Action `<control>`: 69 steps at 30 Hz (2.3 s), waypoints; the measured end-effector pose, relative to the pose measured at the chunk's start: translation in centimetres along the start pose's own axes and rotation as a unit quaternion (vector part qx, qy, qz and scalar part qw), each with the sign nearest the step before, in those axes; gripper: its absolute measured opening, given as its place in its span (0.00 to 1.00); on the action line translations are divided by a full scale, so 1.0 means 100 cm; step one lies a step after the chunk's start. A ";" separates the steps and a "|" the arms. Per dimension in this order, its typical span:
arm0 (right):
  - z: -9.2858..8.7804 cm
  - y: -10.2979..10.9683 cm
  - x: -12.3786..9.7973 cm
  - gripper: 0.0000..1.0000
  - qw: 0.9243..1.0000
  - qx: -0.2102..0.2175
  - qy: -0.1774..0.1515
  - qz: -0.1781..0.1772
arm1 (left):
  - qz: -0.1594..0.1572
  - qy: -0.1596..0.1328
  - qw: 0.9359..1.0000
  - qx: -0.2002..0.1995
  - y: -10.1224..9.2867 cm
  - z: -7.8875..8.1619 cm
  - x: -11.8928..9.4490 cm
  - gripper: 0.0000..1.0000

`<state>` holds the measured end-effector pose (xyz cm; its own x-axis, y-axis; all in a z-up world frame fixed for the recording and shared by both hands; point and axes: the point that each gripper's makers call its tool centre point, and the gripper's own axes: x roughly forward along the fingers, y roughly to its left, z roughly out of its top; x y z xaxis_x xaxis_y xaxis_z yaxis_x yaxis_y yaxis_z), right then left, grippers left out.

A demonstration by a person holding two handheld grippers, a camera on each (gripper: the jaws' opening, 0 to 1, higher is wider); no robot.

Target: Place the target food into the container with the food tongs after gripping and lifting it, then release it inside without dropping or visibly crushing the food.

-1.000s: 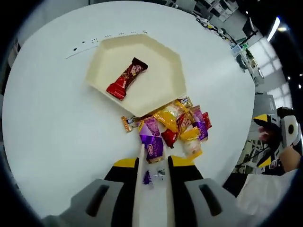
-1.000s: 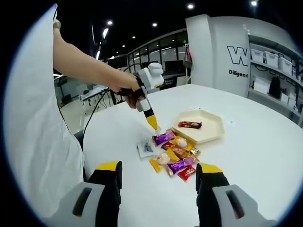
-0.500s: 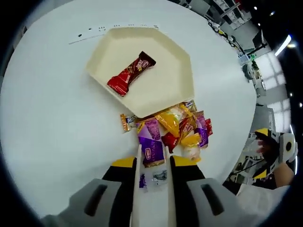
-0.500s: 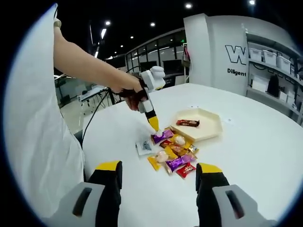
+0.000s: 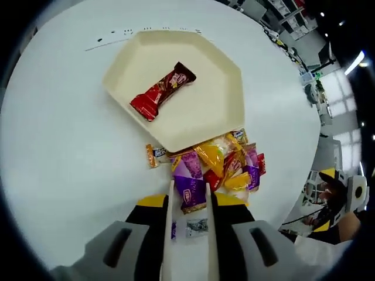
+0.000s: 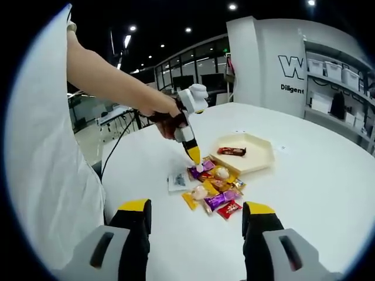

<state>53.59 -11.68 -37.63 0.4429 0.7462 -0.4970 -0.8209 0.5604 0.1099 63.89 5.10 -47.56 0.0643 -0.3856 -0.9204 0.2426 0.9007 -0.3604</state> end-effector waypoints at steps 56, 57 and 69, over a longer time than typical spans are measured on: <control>-0.004 0.000 -0.005 0.59 1.000 -0.001 0.003 -0.003 | 0.003 -0.008 1.000 0.019 -0.003 0.005 -0.001 0.25; -0.004 -0.001 -0.005 0.59 1.000 0.000 0.003 -0.003 | 0.002 -0.007 1.000 0.018 -0.004 0.006 0.000 0.25; -0.004 -0.004 -0.005 0.58 1.000 0.001 0.005 -0.003 | 0.006 0.000 0.999 0.054 -0.008 0.006 0.004 0.20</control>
<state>53.57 -12.45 -37.79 0.4451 0.7389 -0.5060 -0.8174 0.5660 0.1075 64.28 4.11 -47.57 0.0688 -0.3745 -0.9247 0.3452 0.8785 -0.3301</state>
